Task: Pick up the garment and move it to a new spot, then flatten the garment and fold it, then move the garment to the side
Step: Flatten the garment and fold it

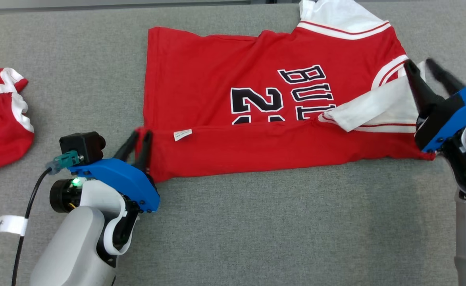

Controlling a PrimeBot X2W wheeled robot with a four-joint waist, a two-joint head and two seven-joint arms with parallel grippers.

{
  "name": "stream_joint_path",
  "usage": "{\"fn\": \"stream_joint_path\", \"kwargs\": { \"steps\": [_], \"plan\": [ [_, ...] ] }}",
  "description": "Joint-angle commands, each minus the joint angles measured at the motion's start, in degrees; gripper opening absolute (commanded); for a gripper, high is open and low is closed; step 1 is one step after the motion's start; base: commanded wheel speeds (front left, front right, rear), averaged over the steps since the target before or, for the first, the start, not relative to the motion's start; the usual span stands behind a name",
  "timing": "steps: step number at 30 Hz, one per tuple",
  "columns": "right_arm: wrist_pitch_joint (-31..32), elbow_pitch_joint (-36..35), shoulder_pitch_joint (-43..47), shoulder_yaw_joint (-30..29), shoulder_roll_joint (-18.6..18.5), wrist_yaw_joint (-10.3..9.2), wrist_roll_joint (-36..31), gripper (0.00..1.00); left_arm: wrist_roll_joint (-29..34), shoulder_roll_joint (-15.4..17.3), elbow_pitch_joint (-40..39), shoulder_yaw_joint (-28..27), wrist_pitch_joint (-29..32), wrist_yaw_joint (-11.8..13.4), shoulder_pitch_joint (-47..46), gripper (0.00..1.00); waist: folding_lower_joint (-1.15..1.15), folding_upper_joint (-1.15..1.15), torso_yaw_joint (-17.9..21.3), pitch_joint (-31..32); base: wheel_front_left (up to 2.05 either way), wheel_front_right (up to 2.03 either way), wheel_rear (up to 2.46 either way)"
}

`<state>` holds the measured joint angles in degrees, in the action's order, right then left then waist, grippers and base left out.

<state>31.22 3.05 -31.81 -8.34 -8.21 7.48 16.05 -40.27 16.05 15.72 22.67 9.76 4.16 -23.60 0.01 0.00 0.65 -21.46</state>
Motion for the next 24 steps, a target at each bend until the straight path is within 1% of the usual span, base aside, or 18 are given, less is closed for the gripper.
{"fn": "stream_joint_path", "kwargs": {
  "steps": [1, 4, 6, 9, 13, 16, 19, 24],
  "plan": [
    [-0.71, 0.02, -1.25, -0.18, -0.39, 0.03, 0.3, 1.0, 0.47, 0.34, 0.09, -0.16, -0.43, -0.09, -0.37, 1.0, -0.01, 0.0, 0.03, 0.16, 0.0, 0.0, 0.0],
    [-4.64, 0.52, -0.96, -0.11, -0.3, 0.03, 1.72, 1.0, 1.54, 0.76, -0.01, 0.1, -2.7, -0.17, 0.72, 1.0, -0.01, 0.0, -0.06, 1.23, 0.0, 0.0, 0.0],
    [-6.09, 0.54, 0.17, -0.52, -0.39, 0.03, 2.21, 1.0, 2.38, 1.22, -0.29, 0.35, -4.28, -0.05, 1.77, 1.0, -0.01, 0.0, -0.08, 2.05, 0.0, 0.0, 0.0],
    [-5.57, -0.02, 3.3, -1.58, -0.24, 0.03, 1.88, 1.0, 3.61, 1.59, -1.09, 1.05, -5.91, 0.49, 4.01, 1.0, -0.01, 0.0, -0.03, 3.23, 0.0, 0.0, 0.0],
    [-3.5, -1.63, 8.3, -3.77, 0.39, 0.03, -0.19, 1.0, 5.7, 2.84, -1.9, 2.84, -5.97, 1.32, 6.87, 1.0, -0.01, 0.0, 0.19, 3.86, 0.0, 0.0, 0.0],
    [-3.84, -1.83, 11.71, -6.08, 1.65, 0.03, -1.87, 1.0, 6.26, 2.41, -1.33, 4.08, -5.5, 1.43, 7.85, 1.0, -0.01, 0.0, 0.31, 3.81, 0.0, 0.0, 0.0],
    [-4.66, -0.71, 14.18, -8.15, 3.3, 0.03, -3.82, 1.0, 7.7, 2.45, 0.91, 5.03, -5.86, 2.22, 6.84, 1.0, -0.01, 0.0, 0.44, 3.45, 0.0, 0.0, 0.0],
    [-7.34, 2.42, 14.13, -10.04, 5.01, 0.03, -6.51, 1.0, 8.2, 1.03, 4.87, 5.49, -5.73, 3.21, 5.28, 1.0, -0.01, 0.0, 1.07, 2.19, 0.0, 0.0, 0.0]
  ]
}}
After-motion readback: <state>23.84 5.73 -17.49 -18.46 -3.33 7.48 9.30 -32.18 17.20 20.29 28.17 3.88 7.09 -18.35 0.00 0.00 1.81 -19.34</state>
